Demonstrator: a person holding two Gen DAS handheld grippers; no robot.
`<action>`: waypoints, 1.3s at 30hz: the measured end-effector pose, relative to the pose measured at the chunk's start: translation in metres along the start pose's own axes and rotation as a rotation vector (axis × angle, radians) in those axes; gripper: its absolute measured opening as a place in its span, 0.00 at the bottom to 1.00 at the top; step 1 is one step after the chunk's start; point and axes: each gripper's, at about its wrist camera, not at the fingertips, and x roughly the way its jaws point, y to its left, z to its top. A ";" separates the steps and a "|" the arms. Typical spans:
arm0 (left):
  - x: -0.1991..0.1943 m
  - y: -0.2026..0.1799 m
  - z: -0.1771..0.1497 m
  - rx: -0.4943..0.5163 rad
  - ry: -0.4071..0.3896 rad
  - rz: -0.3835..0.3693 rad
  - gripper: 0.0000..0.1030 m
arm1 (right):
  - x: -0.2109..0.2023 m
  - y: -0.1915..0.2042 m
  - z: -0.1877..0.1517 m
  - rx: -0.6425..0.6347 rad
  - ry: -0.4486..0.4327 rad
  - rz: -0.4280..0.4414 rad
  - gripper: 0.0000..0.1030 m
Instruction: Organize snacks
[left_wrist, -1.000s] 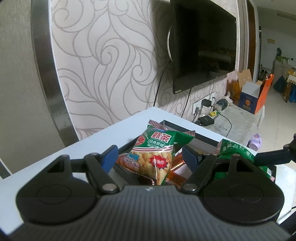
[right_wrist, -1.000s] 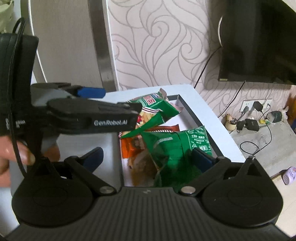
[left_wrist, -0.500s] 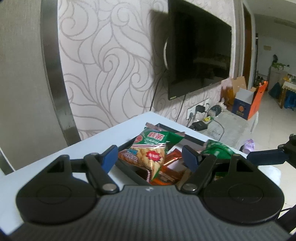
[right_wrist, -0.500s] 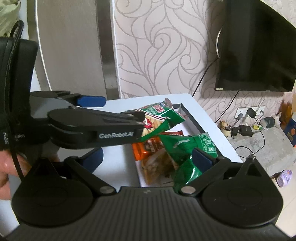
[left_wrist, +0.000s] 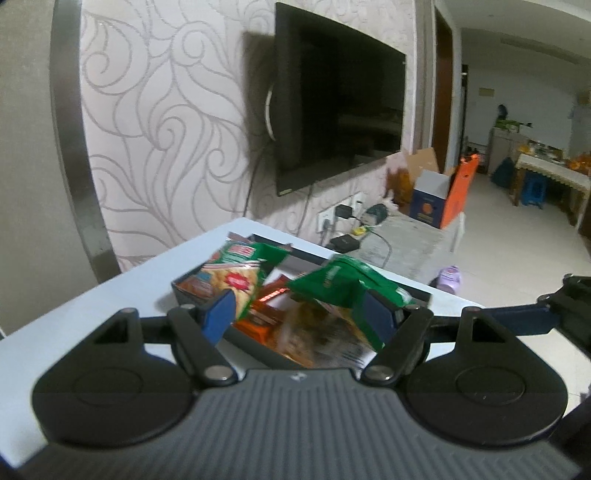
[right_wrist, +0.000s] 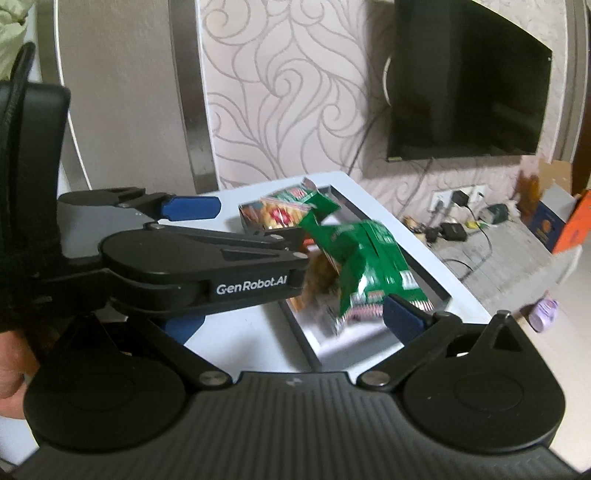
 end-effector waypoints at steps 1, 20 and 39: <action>-0.003 -0.002 -0.001 0.004 -0.001 -0.002 0.76 | -0.003 0.001 -0.003 0.002 0.005 -0.007 1.00; -0.052 -0.016 -0.013 -0.045 -0.027 0.204 0.78 | -0.042 -0.001 -0.036 0.003 0.008 0.077 1.00; -0.069 -0.011 -0.018 -0.120 -0.032 0.220 0.97 | -0.057 0.002 -0.031 -0.035 -0.026 0.122 1.00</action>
